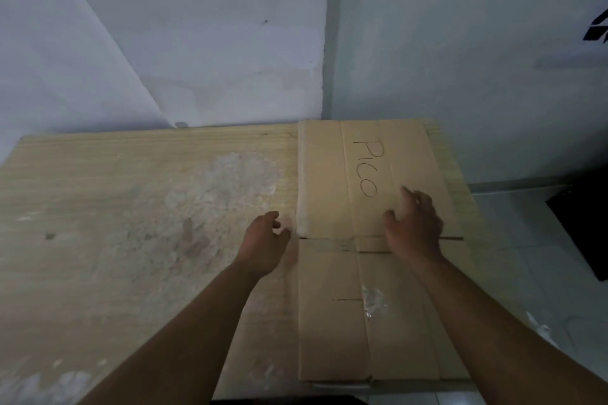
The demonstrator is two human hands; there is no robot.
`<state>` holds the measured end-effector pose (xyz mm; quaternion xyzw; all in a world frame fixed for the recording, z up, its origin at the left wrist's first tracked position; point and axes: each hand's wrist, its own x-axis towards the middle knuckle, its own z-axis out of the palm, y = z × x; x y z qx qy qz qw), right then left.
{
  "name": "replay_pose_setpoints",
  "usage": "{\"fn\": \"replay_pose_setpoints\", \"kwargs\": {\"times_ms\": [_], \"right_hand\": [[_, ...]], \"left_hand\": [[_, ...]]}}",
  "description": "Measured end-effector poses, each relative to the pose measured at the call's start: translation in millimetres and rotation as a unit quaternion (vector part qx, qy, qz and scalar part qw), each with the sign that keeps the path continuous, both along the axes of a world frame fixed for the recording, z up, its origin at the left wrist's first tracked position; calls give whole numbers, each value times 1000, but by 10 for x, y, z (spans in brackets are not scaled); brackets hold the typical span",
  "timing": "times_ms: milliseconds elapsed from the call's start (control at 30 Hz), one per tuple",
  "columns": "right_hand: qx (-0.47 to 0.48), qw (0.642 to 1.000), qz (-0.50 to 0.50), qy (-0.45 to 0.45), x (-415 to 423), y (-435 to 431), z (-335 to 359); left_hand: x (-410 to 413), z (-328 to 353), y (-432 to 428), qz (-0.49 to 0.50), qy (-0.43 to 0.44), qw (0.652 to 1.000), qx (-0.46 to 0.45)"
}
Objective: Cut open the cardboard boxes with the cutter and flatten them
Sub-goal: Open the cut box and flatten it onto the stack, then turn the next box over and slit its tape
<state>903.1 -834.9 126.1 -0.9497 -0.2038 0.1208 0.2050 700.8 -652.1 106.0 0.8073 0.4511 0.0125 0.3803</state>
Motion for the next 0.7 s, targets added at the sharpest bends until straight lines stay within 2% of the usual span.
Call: {"fn": "replay_pose_setpoints", "kwargs": {"times_ms": [433,700], "right_hand": [[-43,971,232,-42,-1768,1523,110],[-90,965,244,-39,-3138,2723,1]], "left_hand": [[-1592,147,1015,41,-21,997,69],[-2929,-24,2236,-43,10,993,111]]}}
